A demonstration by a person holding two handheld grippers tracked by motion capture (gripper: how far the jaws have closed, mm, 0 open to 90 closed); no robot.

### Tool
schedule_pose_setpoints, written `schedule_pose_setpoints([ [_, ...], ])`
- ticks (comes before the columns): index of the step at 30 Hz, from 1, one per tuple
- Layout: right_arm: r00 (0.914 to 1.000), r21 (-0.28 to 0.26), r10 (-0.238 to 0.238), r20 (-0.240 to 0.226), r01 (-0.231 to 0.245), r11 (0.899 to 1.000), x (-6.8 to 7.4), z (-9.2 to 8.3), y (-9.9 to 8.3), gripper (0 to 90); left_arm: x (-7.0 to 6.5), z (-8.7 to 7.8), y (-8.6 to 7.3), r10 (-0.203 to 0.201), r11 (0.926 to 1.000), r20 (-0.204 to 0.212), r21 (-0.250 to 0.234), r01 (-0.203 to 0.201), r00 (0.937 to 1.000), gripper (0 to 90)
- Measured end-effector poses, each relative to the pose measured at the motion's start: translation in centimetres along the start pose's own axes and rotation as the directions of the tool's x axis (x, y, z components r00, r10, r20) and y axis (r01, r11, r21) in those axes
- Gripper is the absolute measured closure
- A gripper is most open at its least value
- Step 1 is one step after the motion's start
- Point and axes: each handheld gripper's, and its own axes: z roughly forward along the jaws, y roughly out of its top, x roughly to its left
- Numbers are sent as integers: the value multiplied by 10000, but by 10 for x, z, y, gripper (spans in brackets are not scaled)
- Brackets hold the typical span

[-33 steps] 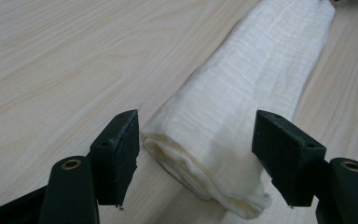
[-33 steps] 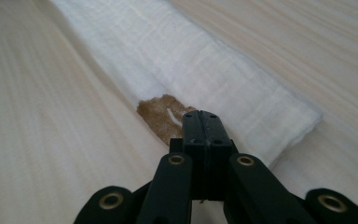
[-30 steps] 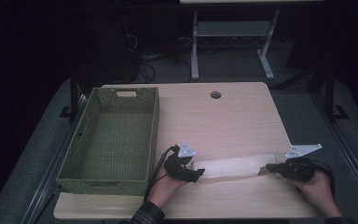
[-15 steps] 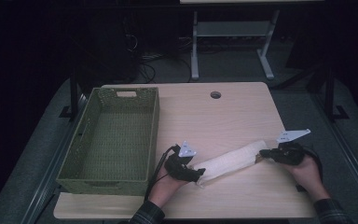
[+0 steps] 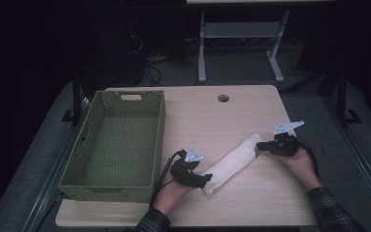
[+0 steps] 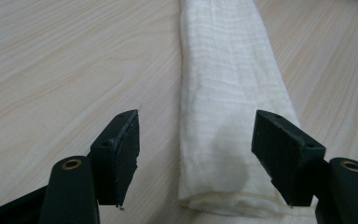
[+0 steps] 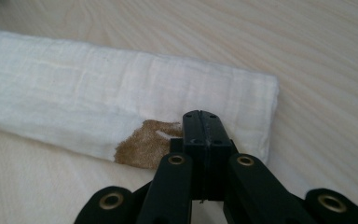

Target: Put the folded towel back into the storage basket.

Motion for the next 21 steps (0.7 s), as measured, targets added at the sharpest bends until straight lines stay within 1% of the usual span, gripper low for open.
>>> schedule_pose_setpoints([
  [1,10000,-85,-92,-17,91,9999,-2,2,1,899,0,0,0,-2,10000,25,-5,2,10000,335],
  [2,10000,-99,-26,-37,25,9999,-3,4,2,898,-1,1,0,-31,10000,43,-7,31,10000,338],
  [7,9998,-1,-186,47,186,9998,-2,11,10,898,0,4,6,78,10000,84,-57,-78,9999,379],
  [9,9999,-77,-151,8,151,9999,-3,15,13,898,0,6,8,80,9999,38,-122,-80,10000,392],
  [12,10000,-102,-69,-21,69,9999,-4,21,19,898,2,8,10,38,10000,18,-87,-38,10000,398],
  [13,9998,-105,-166,-54,165,9998,-5,24,21,898,2,9,10,9,10000,10,-86,-9,10000,398],
  [15,9997,-170,-214,-121,212,9996,-6,29,26,898,3,8,10,39,10000,-1,-37,-39,10000,399],
  [18,9997,-204,-110,-207,106,9997,-7,35,31,896,4,8,9,5,10000,-56,-67,-5,10000,402],
  [21,9995,-326,-153,-264,144,9994,-7,33,31,783,4,7,10,-29,9999,-92,-147,28,10000,425],
])
